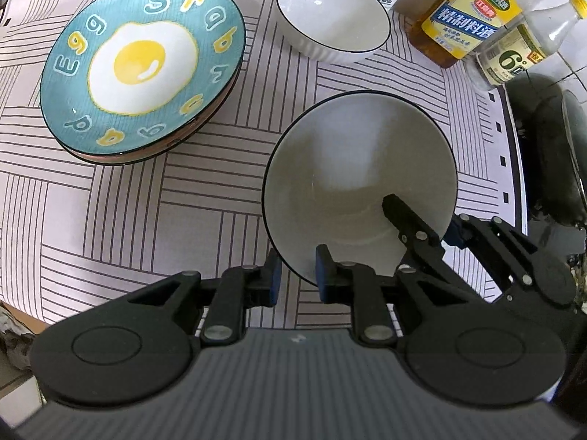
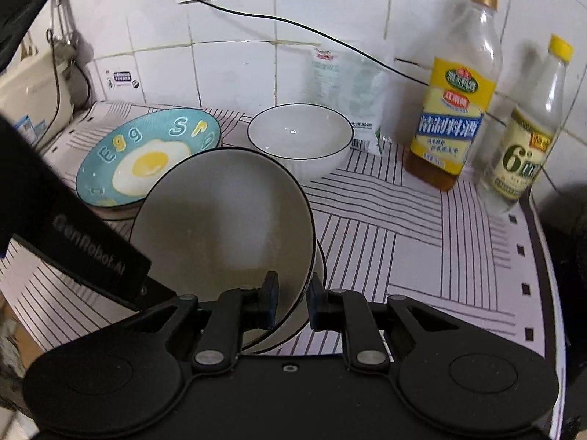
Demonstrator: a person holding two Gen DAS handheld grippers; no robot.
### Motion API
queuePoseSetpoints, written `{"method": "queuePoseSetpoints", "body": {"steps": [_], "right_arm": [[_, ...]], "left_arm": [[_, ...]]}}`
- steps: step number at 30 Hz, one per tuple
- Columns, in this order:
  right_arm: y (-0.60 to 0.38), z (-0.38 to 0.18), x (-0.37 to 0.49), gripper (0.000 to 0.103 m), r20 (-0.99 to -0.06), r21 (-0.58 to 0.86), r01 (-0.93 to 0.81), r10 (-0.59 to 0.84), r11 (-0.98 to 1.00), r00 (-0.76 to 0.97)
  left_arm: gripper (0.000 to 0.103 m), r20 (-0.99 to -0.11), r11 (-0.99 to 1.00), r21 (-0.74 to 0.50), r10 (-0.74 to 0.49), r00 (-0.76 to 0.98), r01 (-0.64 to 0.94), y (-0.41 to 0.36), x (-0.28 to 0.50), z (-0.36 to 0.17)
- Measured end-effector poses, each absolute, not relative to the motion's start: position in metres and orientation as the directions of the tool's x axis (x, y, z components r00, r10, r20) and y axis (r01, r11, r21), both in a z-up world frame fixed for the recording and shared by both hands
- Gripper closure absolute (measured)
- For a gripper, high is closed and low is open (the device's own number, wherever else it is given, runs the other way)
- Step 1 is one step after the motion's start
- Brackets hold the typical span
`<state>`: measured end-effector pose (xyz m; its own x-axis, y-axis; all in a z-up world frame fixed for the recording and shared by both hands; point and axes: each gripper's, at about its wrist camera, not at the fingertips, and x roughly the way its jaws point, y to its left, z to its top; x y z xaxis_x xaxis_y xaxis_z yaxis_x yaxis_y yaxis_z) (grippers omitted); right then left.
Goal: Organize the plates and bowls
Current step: 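Carry the bowl with both grippers and lower it into the first bowl, then move both grippers to the last white bowl and pinch its rim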
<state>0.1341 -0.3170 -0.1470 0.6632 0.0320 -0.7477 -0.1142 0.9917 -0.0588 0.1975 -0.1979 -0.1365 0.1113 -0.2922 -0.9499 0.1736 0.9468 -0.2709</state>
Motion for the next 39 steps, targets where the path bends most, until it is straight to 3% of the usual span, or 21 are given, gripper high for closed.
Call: {"method": "queuePoseSetpoints", "body": {"steps": [6, 16, 31, 39], "right_arm": [[-0.299, -0.152, 0.128, 0.071, -0.715, -0.215, -0.154, -0.048, 0.964, 0.697], [-0.308, -0.142, 0.127, 0.066, -0.687, -0.183, -0.139, -0.026, 0.973, 0.726], [-0.377, -0.092, 0.146, 0.063, -0.661, 0.362, -0.038, 0.285, 0.932, 0.694], [-0.397, -0.099, 0.188, 0.06, -0.687, 0.495, 0.105, 0.314, 0.863, 0.655]], "left_arm": [[0.085, -0.94, 0.939, -0.315, -0.329, 0.087, 0.14, -0.196, 0.199, -0.142], [0.086, -0.941, 0.938, -0.295, -0.318, 0.117, 0.181, -0.199, 0.199, -0.134], [0.079, -0.861, 0.895, -0.305, -0.405, 0.307, 0.326, -0.18, 0.213, -0.074], [0.066, -0.815, 0.867, -0.269, -0.437, 0.38, 0.42, -0.181, 0.255, -0.079]]}}
